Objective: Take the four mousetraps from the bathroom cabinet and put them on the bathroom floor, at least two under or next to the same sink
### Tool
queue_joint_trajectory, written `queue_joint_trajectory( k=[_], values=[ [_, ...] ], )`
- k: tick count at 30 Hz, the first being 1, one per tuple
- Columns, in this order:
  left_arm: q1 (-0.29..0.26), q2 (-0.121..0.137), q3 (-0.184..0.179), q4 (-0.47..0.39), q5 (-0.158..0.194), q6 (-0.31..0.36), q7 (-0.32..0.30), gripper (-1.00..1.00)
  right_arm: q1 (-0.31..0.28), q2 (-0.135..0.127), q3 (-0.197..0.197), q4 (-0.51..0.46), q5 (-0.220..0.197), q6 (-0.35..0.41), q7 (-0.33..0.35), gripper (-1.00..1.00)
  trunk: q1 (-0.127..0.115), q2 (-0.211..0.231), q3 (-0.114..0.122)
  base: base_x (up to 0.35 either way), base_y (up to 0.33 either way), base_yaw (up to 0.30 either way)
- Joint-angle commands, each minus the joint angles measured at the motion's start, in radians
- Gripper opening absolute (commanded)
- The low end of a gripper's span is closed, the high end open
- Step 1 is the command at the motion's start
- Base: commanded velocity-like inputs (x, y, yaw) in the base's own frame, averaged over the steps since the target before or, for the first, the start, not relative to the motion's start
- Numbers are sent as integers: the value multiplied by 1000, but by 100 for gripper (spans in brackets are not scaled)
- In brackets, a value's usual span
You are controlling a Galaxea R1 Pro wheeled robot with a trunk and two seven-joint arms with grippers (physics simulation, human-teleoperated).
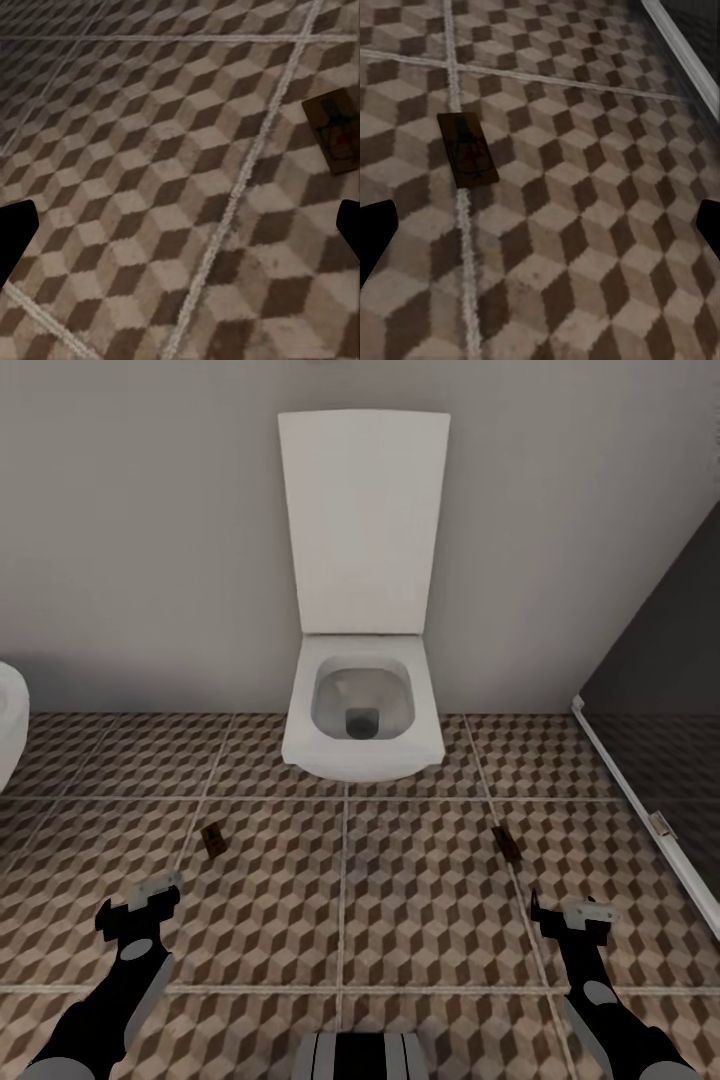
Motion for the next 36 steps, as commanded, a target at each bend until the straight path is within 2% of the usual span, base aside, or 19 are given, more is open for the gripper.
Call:
queue_joint_trajectory(
  k=[1, 36],
  values=[
    [0, 0, -2, -1, 10, -3, 3, 100, -1, -1, 8, 1, -8, -3, -6, 100, -1, 0, 3, 0, 0, 0],
    [0, 0, -2, 0, 10, -3, 3, 100, -1, -1, 8, 1, -8, -3, -6, 100, -16, 8, 139, 0, 0, 0]
  ],
)
